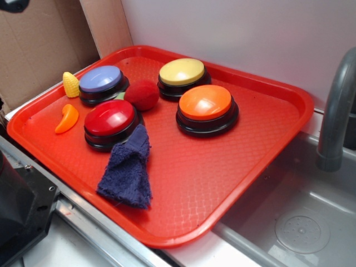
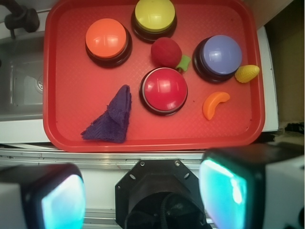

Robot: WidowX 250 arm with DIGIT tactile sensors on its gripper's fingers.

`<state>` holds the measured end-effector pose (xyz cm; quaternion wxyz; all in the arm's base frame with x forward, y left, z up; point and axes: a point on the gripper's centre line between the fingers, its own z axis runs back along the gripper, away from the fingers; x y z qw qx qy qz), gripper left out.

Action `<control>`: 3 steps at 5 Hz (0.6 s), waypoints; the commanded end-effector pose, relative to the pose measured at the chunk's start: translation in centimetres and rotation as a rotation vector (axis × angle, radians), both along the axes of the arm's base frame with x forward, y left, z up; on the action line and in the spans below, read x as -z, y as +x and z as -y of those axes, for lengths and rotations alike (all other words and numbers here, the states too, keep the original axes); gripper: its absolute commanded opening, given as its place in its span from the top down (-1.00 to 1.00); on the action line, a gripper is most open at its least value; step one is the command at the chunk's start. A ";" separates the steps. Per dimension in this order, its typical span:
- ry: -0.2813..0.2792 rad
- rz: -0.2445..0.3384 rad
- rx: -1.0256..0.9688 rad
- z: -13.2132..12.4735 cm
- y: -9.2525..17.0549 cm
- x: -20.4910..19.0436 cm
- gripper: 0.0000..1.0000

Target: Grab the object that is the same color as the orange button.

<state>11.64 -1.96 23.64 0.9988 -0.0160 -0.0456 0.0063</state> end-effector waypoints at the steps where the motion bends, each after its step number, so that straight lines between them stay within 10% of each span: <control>1: 0.000 0.000 0.000 0.0 0.0 0.0 -1.00; 3: -0.068 0.057 -0.268 -2.0 1.0 2.3 -1.00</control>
